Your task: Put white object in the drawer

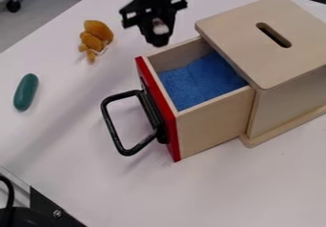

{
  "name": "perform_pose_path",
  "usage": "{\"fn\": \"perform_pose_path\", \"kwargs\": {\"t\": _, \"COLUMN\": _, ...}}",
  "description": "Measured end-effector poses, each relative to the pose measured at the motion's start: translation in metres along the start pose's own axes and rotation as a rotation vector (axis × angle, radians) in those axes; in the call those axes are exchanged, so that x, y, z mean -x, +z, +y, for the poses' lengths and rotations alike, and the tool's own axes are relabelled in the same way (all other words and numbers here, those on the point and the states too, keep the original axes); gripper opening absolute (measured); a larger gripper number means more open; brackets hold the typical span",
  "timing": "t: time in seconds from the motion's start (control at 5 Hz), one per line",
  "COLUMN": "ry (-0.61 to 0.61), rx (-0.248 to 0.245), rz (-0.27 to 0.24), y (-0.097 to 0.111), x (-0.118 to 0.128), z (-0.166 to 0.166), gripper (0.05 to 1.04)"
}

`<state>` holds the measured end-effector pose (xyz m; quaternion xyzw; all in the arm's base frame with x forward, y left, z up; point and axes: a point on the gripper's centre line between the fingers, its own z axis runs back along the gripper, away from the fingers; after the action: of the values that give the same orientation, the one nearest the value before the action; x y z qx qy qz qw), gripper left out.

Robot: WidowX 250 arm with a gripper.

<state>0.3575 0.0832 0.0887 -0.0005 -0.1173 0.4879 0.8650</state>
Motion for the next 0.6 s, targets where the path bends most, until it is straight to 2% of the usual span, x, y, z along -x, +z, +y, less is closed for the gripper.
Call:
{"fn": "perform_pose_path", "kwargs": {"t": 0.2, "ry": -0.001, "rx": 0.027, "rz": -0.036, "y": 0.041, "x": 0.017, "z": -0.002, "gripper": 0.395}}
{"fn": "perform_pose_path", "kwargs": {"t": 0.4, "ry": -0.063, "rx": 0.075, "rz": -0.027, "y": 0.069, "x": 0.052, "z": -0.002, "gripper": 0.394}}
{"fn": "perform_pose_path", "kwargs": {"t": 0.6, "ry": -0.112, "rx": 0.084, "rz": -0.018, "y": 0.077, "x": 0.076, "z": 0.008, "gripper": 0.395}}
